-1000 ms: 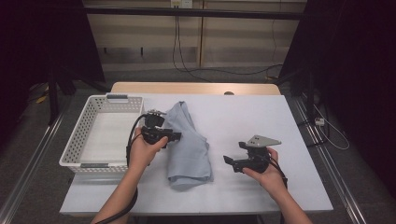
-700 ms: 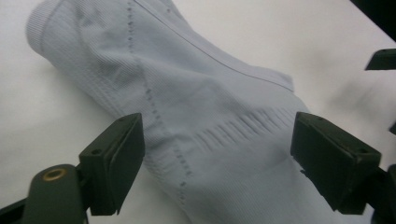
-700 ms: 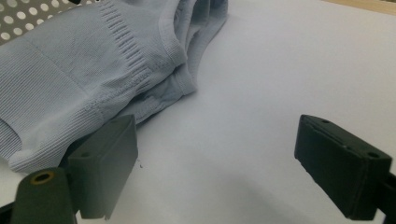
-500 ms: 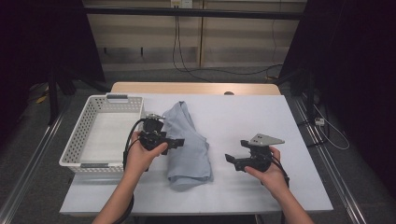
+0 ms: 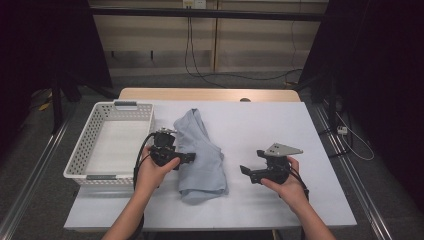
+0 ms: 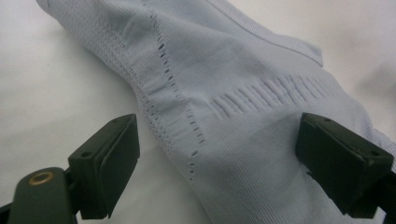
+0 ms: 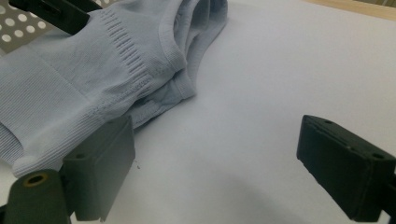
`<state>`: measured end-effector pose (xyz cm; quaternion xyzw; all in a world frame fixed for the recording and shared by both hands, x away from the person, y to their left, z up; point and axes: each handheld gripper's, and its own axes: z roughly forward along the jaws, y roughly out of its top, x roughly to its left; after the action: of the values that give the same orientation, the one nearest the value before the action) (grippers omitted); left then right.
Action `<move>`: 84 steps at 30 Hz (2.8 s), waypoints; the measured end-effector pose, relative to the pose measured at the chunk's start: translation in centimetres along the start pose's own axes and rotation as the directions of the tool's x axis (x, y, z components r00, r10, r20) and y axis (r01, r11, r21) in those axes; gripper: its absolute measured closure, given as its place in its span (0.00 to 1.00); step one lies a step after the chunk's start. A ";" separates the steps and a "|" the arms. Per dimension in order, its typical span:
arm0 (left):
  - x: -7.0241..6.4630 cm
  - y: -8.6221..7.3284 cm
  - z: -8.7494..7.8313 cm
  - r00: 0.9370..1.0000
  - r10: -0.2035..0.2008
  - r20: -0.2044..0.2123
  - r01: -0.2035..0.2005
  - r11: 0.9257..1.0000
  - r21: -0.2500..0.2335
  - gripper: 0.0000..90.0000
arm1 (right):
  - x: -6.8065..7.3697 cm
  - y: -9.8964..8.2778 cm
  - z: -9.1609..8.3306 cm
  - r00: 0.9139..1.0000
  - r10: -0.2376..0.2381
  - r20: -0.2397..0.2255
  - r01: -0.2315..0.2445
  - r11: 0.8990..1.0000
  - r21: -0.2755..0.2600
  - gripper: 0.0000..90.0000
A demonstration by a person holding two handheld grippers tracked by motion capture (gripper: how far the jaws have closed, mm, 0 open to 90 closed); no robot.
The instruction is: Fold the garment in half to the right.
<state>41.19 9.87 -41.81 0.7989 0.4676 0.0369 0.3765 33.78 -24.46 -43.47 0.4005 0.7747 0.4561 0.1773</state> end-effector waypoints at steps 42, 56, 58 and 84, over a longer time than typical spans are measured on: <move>0.4 0.0 1.4 0.996 -0.071 -0.059 0.072 0.997 0.017 0.13 | 0.4 0.0 0.0 1.000 -0.012 -0.023 0.012 1.000 -0.003 0.12; 0.8 -0.8 2.6 0.992 -0.106 -0.064 0.109 0.993 0.046 0.14 | 0.5 -0.1 0.0 0.999 -0.016 -0.030 0.016 1.000 0.001 0.12; 0.8 -0.8 2.6 0.992 -0.112 -0.063 0.115 0.992 0.045 0.14 | 0.5 -0.1 0.0 0.999 -0.015 -0.031 0.015 1.000 0.001 0.12; -1.0 -0.9 3.5 0.979 -0.202 0.000 0.201 0.979 0.029 0.52 | 0.5 -0.1 0.0 0.999 -0.022 -0.027 0.022 1.000 0.003 0.12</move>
<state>41.36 7.39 -44.58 0.7528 0.5461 -0.0092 0.3673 33.40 -24.07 -43.54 0.3862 0.7822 0.4580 0.1711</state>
